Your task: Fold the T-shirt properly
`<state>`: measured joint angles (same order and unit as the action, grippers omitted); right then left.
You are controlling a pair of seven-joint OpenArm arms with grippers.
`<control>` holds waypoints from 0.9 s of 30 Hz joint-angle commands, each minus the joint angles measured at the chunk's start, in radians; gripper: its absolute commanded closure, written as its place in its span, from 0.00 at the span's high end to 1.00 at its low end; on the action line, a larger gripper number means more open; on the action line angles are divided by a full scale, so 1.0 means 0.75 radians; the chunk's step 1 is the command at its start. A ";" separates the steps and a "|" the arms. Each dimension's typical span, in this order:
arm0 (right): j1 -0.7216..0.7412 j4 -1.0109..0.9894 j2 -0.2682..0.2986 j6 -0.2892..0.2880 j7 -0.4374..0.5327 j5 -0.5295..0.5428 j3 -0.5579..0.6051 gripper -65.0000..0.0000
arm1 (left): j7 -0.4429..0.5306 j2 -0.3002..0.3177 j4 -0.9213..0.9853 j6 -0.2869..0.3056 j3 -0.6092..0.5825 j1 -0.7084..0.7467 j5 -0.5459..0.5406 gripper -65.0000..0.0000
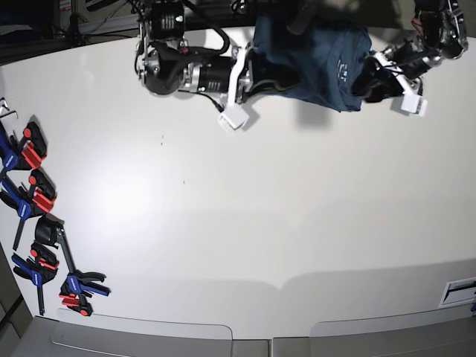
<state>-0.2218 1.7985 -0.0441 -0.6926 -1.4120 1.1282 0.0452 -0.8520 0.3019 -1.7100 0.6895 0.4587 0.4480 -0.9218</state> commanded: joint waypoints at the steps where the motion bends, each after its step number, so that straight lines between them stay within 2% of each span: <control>1: 0.025 0.025 -0.004 -0.007 0.021 0.041 0.006 0.00 | 0.055 0.019 -0.033 0.011 0.046 -0.003 -0.038 0.34; 5: 0.065 0.025 -0.004 -0.007 0.021 0.012 0.084 0.00 | 0.126 0.019 -0.034 0.011 0.214 -0.004 -0.038 0.34; 8: 0.078 0.025 -0.004 -0.007 0.021 -0.109 0.222 0.00 | 0.125 0.019 -0.034 0.011 0.323 -0.003 -0.037 0.33; 11: 0.078 0.025 -0.004 -0.007 0.047 -0.316 0.395 0.00 | 0.120 0.019 -0.034 0.011 0.391 -0.003 -0.027 0.33; 17: 0.078 0.025 -0.004 -0.007 0.314 -0.875 0.714 0.00 | 0.121 0.019 -0.034 0.011 0.408 -0.002 -0.028 0.33; 21: 0.078 0.025 -0.004 -0.007 0.450 -1.141 0.847 0.00 | 0.121 0.019 -0.034 0.011 0.408 -0.002 -0.028 0.33; 24: 0.078 0.025 -0.003 -0.007 0.491 -1.225 0.879 0.00 | 0.121 0.019 -0.034 0.011 0.408 -0.002 -0.028 0.33; 27: 0.078 0.006 0.011 -0.007 0.507 -1.227 0.868 0.00 | 0.121 0.019 -0.033 0.011 0.408 -0.003 -0.028 0.33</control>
<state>-0.1707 1.7920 -0.0299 -0.6930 -1.0500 0.1986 0.6975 -0.7849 0.3016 -1.7161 0.6891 0.7586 0.4431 -0.9188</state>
